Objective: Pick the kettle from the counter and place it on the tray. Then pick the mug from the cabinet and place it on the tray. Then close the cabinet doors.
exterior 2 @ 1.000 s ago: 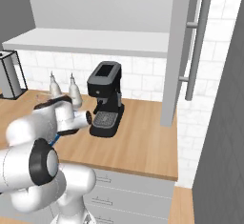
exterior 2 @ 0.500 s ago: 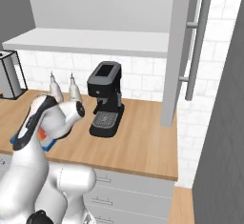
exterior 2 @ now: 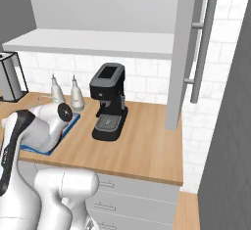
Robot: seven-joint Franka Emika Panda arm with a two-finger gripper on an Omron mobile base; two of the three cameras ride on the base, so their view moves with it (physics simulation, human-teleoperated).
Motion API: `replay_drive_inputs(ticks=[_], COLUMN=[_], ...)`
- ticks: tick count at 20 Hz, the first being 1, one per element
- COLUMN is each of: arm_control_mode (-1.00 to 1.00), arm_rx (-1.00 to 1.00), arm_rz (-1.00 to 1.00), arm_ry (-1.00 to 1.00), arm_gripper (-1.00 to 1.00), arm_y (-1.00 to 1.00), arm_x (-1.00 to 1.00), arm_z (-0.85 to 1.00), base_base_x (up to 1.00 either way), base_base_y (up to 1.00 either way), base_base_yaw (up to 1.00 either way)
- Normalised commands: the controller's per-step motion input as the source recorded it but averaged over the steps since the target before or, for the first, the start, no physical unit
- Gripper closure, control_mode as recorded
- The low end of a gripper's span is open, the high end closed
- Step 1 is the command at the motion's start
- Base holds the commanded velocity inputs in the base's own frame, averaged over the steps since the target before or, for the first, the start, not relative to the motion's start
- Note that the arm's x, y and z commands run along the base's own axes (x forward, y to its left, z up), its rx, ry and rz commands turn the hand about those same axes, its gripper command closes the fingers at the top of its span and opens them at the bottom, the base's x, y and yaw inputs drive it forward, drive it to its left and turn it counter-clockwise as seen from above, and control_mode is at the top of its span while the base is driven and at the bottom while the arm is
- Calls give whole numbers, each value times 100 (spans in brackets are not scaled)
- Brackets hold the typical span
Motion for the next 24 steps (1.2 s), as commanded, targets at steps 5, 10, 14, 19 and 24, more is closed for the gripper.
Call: replay_drive_inputs(ticks=[5,10,14,19,24], arm_control_mode=[-100,-100,-100,-100,-100], arm_rx=[-3,-1,-12,-15,-16], arm_rz=[-2,-4,-19,-24,-28], arm_ry=[4,0,9,13,17], arm_gripper=[-100,-100,-100,-100,-100], arm_y=[2,0,0,-8,-36], arm_x=[0,-2,-11,-22,-37], arm_z=[0,6,40,46,35], base_base_x=[0,0,0,0,0], base_base_y=[0,0,0,0,0], base_base_yaw=[0,0,0,0,0])
